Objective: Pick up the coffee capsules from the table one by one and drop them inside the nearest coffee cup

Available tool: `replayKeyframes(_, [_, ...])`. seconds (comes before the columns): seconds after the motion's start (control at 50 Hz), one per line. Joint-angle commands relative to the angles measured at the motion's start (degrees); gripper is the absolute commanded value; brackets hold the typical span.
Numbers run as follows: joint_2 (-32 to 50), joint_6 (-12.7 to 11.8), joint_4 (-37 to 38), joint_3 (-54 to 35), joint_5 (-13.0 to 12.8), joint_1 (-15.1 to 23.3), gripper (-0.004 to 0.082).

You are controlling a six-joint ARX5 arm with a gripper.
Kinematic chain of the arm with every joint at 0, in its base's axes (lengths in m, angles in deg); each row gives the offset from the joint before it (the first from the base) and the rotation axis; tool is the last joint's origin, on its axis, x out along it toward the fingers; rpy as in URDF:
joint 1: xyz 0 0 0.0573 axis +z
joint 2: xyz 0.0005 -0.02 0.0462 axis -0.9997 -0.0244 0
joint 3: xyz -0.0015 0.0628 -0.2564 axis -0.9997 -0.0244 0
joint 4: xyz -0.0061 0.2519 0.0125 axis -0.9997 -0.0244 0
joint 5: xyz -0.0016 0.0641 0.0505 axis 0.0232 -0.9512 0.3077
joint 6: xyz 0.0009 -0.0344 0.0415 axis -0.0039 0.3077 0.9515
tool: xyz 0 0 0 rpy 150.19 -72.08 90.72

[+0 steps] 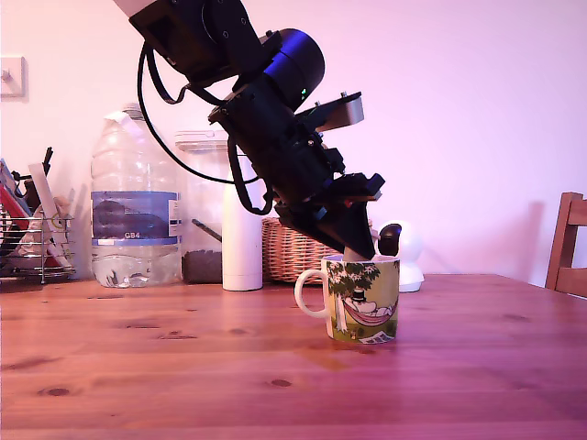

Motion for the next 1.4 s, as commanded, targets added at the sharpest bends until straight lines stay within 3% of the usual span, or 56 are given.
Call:
replayKeyframes(0.0, [-1.0, 0.3, 0.5, 0.5, 0.1, -0.1, 0.0557])
replayKeyframes(0.36, [-1.0, 0.2, 3.0, 0.5, 0.1, 0.0, 0.0551])
replayKeyframes(0.78, [4.7, -0.3, 3.0, -0.1, 1.6, 3.3, 0.0546])
replayKeyframes(0.88, [6.6, -0.3, 3.4, -1.4, 1.7, 4.3, 0.0447])
replayKeyframes(1.16, [14.9, -0.3, 8.2, -9.7, 2.1, 7.6, 0.0047])
replayKeyframes(1.38, [20.8, -1.8, 12.2, -16.6, 2.1, 9.8, 0.0013])
